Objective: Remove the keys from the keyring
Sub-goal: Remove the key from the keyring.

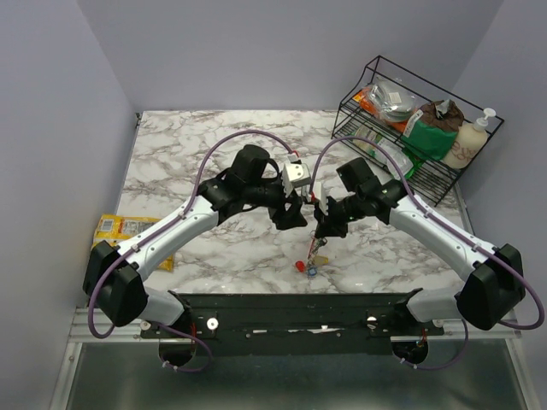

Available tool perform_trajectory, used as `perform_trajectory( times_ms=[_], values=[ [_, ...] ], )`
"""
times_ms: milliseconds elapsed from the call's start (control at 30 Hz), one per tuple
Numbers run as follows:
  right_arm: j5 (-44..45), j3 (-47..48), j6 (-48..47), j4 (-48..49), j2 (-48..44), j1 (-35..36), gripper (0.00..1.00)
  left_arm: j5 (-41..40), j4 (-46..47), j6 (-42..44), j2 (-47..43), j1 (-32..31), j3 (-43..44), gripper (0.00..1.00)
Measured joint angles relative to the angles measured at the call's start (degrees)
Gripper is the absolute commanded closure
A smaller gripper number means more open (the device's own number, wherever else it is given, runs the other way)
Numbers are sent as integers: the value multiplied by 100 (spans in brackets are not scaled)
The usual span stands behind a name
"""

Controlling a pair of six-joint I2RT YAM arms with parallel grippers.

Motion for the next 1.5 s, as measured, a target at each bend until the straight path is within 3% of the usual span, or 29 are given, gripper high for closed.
perform_trajectory(
  times_ms=[533, 767, 867, 1500],
  values=[
    [-22, 4, -63, -155, -92, -59, 99, 256, 184, 164, 197, -149, 31, 25],
    [492, -636, -328, 184, -219, -203, 58, 243, -87, 343, 343, -190, 17, 24],
    [669, -925, -409, 247, -33, -203, 52, 221, -203, 376, 354, -234, 13, 24],
    [1178, -1541, -284, 750, 835, -142, 49, -105, -273, 407, 352, -262, 9, 23]
  ],
)
